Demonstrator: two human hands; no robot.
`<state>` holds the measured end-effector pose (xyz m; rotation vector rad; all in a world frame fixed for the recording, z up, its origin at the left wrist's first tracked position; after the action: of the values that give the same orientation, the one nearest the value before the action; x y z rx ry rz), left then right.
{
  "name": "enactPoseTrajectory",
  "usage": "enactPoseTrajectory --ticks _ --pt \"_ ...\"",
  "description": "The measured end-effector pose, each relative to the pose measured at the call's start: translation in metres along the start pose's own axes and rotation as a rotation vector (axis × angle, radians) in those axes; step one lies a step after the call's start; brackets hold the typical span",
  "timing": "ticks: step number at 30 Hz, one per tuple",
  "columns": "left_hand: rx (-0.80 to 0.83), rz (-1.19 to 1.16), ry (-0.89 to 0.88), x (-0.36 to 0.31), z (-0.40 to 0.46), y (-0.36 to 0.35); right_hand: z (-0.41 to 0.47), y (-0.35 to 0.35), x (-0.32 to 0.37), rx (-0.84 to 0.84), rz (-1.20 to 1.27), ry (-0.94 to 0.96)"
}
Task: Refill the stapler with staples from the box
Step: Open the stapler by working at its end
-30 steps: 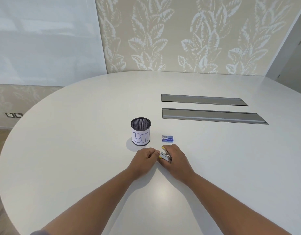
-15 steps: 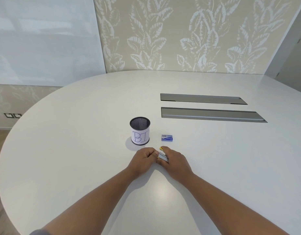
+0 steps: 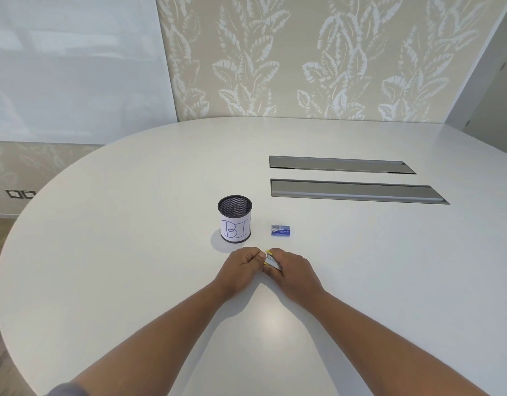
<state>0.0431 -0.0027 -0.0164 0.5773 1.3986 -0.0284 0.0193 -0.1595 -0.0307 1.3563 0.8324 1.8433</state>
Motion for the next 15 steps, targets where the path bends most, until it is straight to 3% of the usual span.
enactPoseTrajectory --ticks 7,15 --pt "-0.014 0.019 -0.006 -0.0012 -0.0003 -0.0004 -0.0005 -0.0013 -0.0004 0.005 0.013 0.031" --pt "-0.033 -0.017 0.006 -0.0010 -0.0020 0.0001 0.0018 -0.0007 -0.0046 0.001 0.049 -0.062"
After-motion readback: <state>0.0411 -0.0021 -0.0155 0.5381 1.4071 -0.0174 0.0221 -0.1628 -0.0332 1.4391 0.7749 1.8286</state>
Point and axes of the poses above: each hand's wrist, its own z-axis towards the middle knuckle, its own y-axis out of the back of the hand, x = y × z, the point moved 4 cm from there along z, towards the middle knuckle, and after that the axes turned 2 degrees about -z, right-handed, at the moved point
